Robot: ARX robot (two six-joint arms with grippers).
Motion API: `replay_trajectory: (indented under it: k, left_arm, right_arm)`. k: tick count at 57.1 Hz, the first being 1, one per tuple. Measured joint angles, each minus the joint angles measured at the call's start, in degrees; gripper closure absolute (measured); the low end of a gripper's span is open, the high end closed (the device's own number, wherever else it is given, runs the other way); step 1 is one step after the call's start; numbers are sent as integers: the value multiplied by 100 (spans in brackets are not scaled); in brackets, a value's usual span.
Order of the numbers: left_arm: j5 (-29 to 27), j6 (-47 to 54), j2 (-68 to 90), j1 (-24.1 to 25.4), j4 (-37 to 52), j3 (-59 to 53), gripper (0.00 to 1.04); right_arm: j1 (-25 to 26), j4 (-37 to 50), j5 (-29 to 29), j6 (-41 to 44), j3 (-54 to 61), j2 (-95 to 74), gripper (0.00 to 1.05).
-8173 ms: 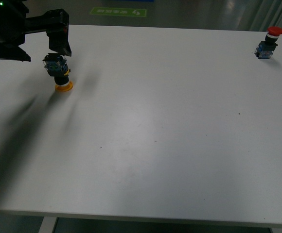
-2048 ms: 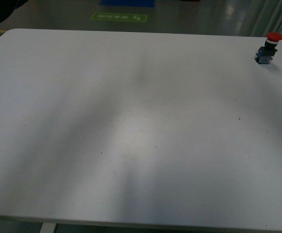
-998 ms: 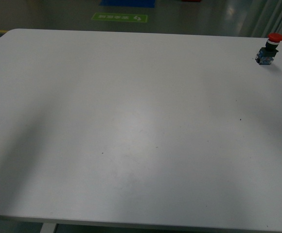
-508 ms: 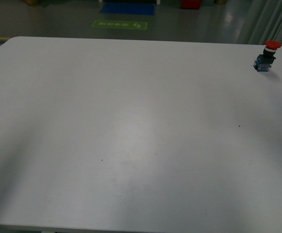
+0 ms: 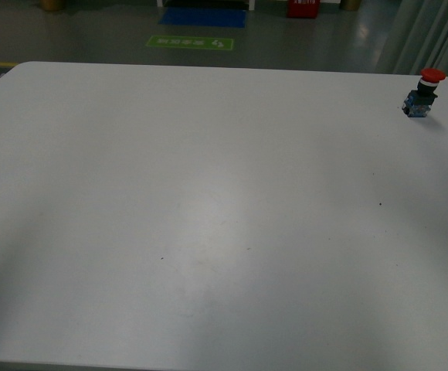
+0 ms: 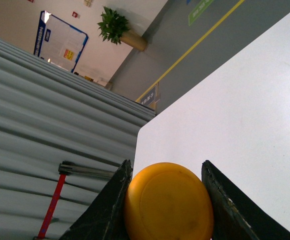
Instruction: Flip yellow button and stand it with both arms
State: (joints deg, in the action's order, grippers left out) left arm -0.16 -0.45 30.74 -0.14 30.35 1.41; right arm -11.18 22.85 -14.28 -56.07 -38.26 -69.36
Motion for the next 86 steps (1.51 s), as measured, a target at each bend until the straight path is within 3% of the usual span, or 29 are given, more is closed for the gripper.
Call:
replay_trajectory:
  k: [18, 47, 53, 64, 76, 86]
  left_arm:
    - [2, 0, -1259, 0, -1202, -2, 101]
    - [2, 0, -2105, 0, -2046, 0, 101]
    - [15, 0, -2820, 0, -2957, 0, 101]
    - [13, -2, -3051, 0, -3029, 0, 101]
    - [13, 0, -3051, 0, -3032, 0, 63]
    - [13, 0, -3051, 0, -3032, 0, 27]
  right_arm:
    - [0, -63, -59, 77, -57, 0, 70]
    - [0, -162, -31, 317, -111, -9, 70]
    - [35, -118, -83, 323, -111, -66, 70]
    - [39, 44, 170, 664, -122, -411, 70]
    - [-7, 579, 1023, 2033, -417, -1185, 70]
    - [190, 1040, 1897, 3836, -898, -2199, 70]
